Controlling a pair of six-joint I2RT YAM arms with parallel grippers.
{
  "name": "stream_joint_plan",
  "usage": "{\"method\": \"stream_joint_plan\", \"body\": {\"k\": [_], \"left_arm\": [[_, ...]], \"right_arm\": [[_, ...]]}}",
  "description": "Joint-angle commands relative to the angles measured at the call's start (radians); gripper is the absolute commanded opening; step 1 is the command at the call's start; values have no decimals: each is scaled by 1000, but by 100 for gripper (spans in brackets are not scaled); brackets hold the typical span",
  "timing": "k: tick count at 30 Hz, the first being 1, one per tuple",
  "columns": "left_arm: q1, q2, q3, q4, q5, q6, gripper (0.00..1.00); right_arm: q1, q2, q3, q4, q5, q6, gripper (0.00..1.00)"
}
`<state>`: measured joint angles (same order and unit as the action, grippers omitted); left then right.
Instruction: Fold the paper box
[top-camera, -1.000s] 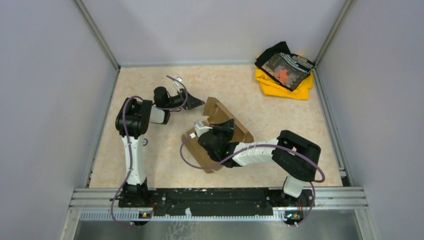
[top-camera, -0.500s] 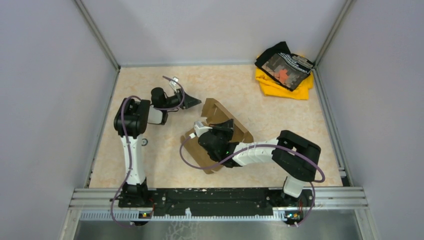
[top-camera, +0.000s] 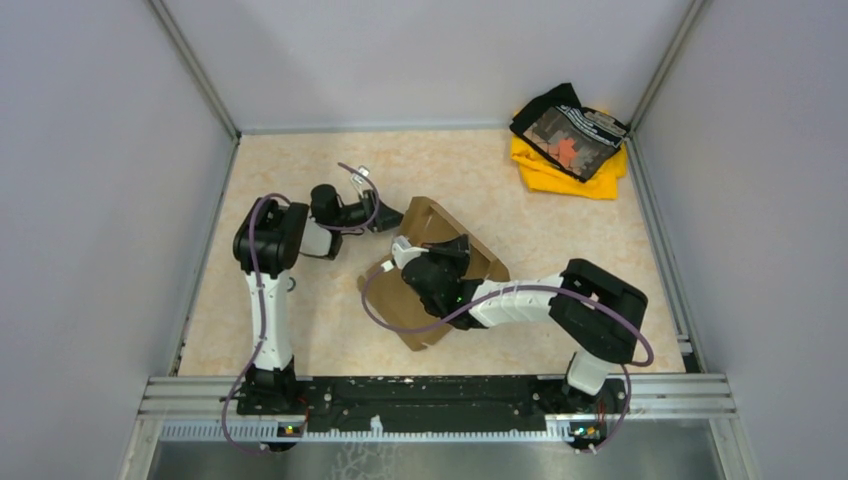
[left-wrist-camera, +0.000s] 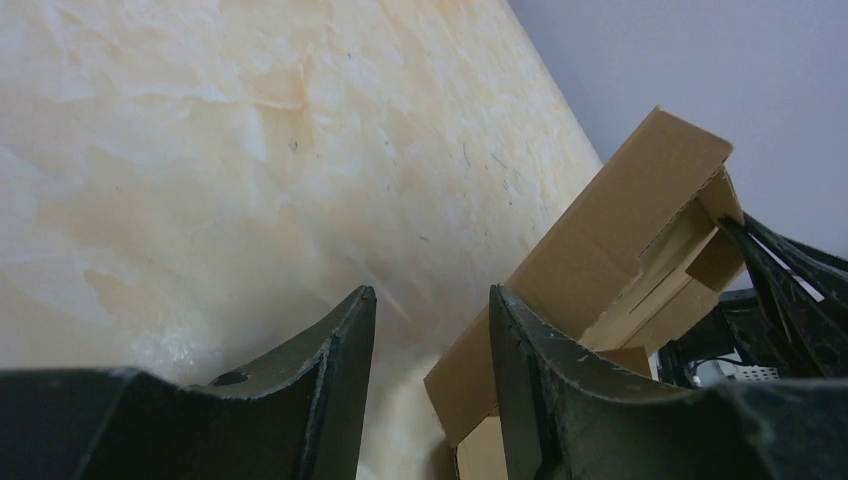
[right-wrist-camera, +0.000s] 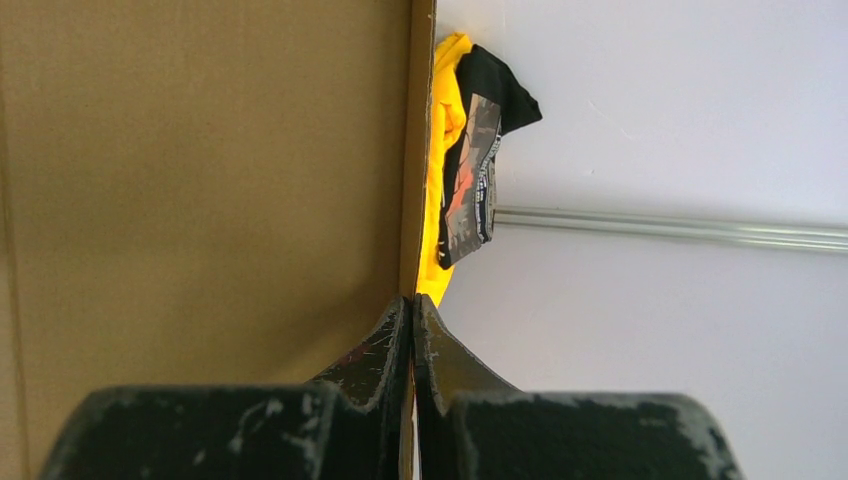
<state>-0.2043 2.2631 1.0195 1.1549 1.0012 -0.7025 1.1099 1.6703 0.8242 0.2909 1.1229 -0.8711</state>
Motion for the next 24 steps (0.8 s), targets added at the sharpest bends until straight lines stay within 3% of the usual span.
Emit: {"method": "stream_joint_plan", "body": {"k": [1, 11, 24], "left_arm": [[-3, -12, -38, 106, 50, -4, 52], [-14, -4, -86, 288, 83, -95, 58], [-15, -2, -131, 390, 89, -138, 63]], "right_arm": [[-13, -49, -3, 27, -25, 18, 0], [-14, -32, -10, 55, -15, -10, 0], [19, 28, -32, 129, 30, -85, 0]]}}
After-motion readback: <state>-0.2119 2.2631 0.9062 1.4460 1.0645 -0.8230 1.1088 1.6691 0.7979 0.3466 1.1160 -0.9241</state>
